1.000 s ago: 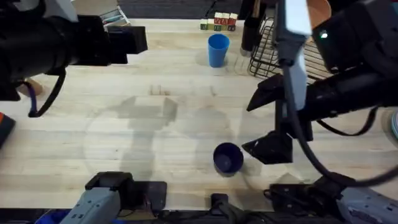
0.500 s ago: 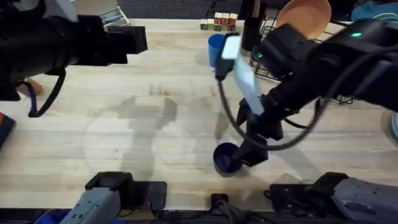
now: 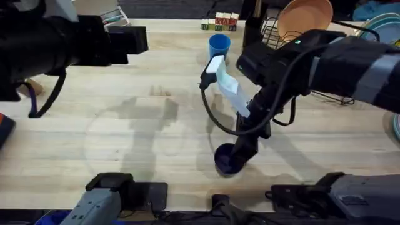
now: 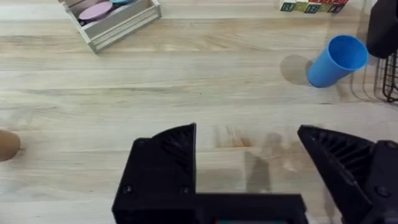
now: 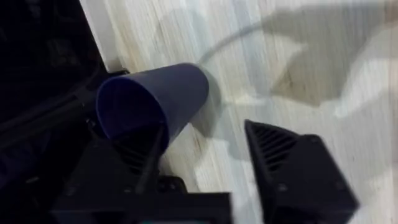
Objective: Pick up the cup on the table and put them onto the rack.
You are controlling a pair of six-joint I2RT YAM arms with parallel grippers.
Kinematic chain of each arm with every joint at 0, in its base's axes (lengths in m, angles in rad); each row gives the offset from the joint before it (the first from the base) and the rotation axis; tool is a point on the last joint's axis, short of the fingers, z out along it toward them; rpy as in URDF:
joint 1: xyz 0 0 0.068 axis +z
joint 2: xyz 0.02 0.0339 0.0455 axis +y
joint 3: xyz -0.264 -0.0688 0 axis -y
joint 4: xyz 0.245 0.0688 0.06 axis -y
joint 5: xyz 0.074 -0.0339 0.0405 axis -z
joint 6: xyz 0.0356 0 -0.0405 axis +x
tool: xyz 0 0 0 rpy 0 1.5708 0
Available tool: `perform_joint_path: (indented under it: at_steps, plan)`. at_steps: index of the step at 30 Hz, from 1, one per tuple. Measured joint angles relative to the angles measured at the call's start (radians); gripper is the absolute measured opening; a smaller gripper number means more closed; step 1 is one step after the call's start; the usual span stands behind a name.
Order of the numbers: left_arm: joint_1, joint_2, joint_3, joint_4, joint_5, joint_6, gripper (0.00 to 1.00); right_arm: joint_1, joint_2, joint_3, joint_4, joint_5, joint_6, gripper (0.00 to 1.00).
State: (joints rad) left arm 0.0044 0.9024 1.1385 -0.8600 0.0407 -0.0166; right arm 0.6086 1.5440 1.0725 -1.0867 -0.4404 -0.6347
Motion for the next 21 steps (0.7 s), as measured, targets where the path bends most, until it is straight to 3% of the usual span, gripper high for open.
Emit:
perform_joint_path:
  at_steps: [1,6,7,15,21]
  plan:
    - [0.0,0.0,0.0,0.0,0.0,0.0,0.993,0.0,0.0,0.0,0.0,0.0,0.001,0.745]
    - [0.0,0.0,0.0,0.0,0.0,0.0,0.993,0.0,0.0,0.0,0.0,-0.009,-0.001,0.109]
    - [0.0,0.0,0.0,0.0,0.0,0.0,0.993,0.0,0.0,0.0,0.0,-0.018,-0.001,0.052]
    - [0.0,0.0,0.0,0.0,0.0,0.0,0.994,-0.01,-0.007,0.043,-0.07,-0.083,-0.002,0.034]
    - [0.0,0.0,0.0,0.0,0.0,0.0,0.994,-0.083,-0.026,0.243,-0.136,0.018,-0.002,0.034]
